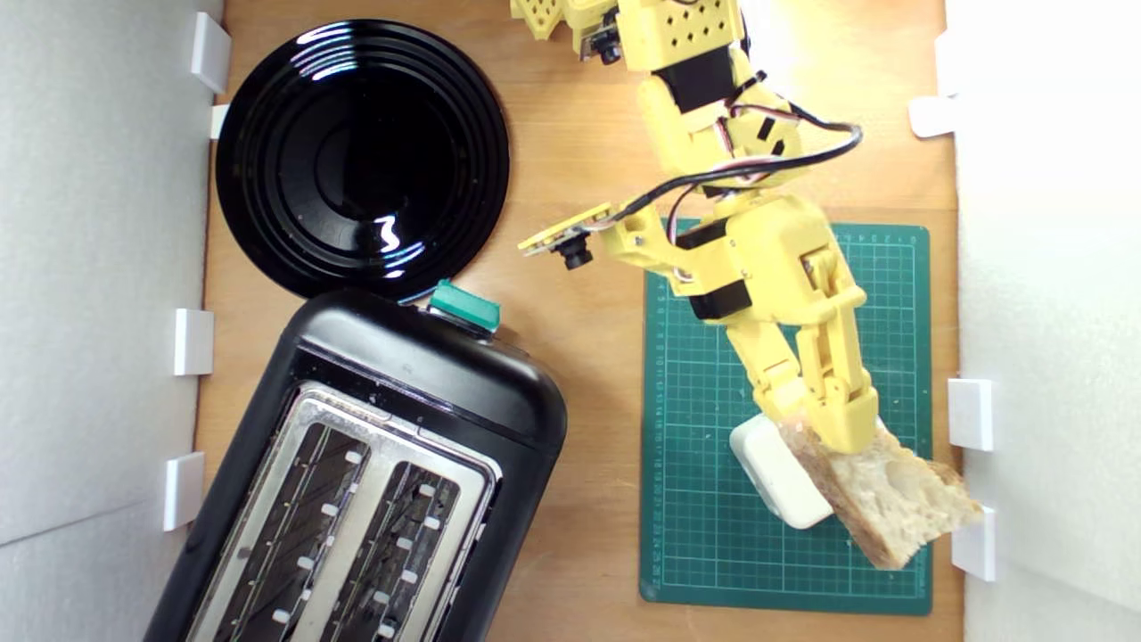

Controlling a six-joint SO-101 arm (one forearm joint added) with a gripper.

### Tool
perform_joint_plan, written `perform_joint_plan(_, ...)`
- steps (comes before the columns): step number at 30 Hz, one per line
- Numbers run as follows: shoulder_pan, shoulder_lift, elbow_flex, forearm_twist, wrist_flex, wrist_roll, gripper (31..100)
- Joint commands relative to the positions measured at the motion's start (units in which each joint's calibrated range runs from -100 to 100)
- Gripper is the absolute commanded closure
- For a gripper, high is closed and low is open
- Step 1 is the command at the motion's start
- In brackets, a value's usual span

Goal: Pick bread and place in toaster

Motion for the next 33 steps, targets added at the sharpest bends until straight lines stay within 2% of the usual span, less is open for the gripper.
perform_joint_plan(1, 0.6, -14.1, -2.4, 0.3, 9.0, 0.3, 71.7)
perform_joint_plan(9, 0.8, -27.4, -2.5, 0.3, 21.2, 6.4, 71.7)
perform_joint_plan(13, 3.7, -29.4, -8.7, -0.6, 28.0, 9.1, 71.7)
perform_joint_plan(14, 4.3, -29.4, -14.5, -0.6, 33.9, 10.6, 71.7)
perform_joint_plan(21, 4.5, -28.6, -37.1, -0.6, 54.8, 16.2, 71.7)
perform_joint_plan(27, 6.8, -22.1, -64.6, 0.3, 73.3, 20.0, 71.7)
perform_joint_plan(30, 9.3, -19.0, -74.2, 0.3, 79.2, 22.2, 71.7)
perform_joint_plan(33, 12.7, -17.8, -76.9, 0.3, 81.1, 25.0, 71.7)
